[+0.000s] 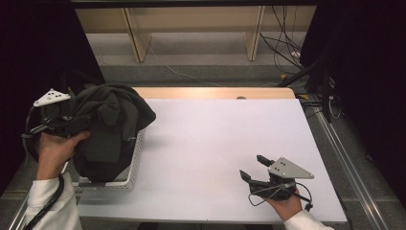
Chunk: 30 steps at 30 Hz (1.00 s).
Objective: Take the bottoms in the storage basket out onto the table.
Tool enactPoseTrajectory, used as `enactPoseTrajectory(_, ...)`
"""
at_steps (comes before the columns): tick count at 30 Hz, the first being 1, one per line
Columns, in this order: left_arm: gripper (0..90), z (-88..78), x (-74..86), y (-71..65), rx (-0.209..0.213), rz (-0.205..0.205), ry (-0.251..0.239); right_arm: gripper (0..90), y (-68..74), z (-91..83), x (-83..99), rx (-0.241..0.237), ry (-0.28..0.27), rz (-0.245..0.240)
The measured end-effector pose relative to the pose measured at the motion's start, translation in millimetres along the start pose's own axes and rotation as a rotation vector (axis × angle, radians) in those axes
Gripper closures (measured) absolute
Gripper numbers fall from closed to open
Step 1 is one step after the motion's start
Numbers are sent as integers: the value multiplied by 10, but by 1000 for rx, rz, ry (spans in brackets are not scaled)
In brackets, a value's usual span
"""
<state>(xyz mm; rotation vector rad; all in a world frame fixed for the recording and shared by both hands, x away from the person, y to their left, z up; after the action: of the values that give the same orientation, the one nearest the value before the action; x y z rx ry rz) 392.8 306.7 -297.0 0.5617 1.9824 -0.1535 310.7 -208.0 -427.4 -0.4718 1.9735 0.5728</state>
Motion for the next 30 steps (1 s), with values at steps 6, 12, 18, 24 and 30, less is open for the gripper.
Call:
enactPoseTrajectory(6,731,-95,-136,-104,48,-3,-74,258,-3,1,0,0,0,1)
enactPoseTrajectory(12,733,-139,-319,-305,112,29,-147,259,-9,16,1,6,0,2)
enactPoseTrajectory(18,733,-122,-439,-463,165,51,-182,259,-14,18,3,5,1,5)
enactPoseTrajectory(24,732,-61,-579,-665,218,78,-217,259,-30,19,2,11,3,6)
enactPoseTrajectory(30,733,47,-678,-859,314,84,-247,258,-30,20,4,12,8,5)
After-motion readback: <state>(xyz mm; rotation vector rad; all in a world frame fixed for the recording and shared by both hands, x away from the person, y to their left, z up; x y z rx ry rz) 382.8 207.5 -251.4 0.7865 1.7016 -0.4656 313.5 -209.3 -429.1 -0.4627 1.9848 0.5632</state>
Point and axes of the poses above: each handheld gripper's, and its own axes: z roughly forward along the jaws, x roughly out of its underside, y roughly to its left, the point moved 2 cm from there along z, roughly forward along the jaws, and after that the axes turned 13 degrees about z, right-handed, at the moved point
